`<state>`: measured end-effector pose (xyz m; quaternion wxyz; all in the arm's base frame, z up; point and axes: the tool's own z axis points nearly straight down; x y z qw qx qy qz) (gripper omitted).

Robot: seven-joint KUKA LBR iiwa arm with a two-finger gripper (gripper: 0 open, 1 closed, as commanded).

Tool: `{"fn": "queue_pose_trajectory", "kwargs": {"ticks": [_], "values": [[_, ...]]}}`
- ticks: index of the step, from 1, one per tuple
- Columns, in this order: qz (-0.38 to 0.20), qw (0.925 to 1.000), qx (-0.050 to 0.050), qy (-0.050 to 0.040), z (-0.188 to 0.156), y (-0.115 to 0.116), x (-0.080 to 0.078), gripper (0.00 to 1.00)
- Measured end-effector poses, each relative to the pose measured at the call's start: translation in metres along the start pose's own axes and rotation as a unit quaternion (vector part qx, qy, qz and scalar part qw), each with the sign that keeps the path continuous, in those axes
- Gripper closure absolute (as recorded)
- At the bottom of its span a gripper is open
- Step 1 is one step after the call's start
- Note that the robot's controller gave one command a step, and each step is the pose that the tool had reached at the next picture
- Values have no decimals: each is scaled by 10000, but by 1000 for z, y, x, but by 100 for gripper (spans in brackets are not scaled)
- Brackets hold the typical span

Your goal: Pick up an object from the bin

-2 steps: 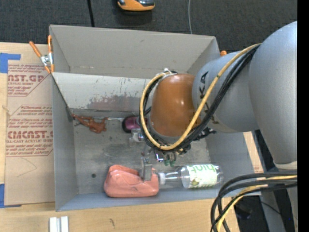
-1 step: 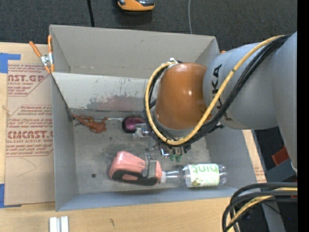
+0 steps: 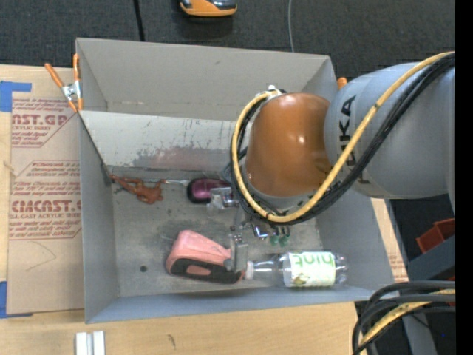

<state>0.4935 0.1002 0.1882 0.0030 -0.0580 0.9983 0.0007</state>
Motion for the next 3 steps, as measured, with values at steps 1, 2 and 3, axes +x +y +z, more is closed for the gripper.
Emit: {"fn": "queue_pose_trajectory", "kwargs": {"ticks": [1, 2, 3], "values": [[1256, 9921, 3, 19, 31, 4, 4, 0], [677, 9977, 5, 14, 74, 1, 2, 0], [1596, 9869, 35, 225, 118, -3, 5, 100]]}}
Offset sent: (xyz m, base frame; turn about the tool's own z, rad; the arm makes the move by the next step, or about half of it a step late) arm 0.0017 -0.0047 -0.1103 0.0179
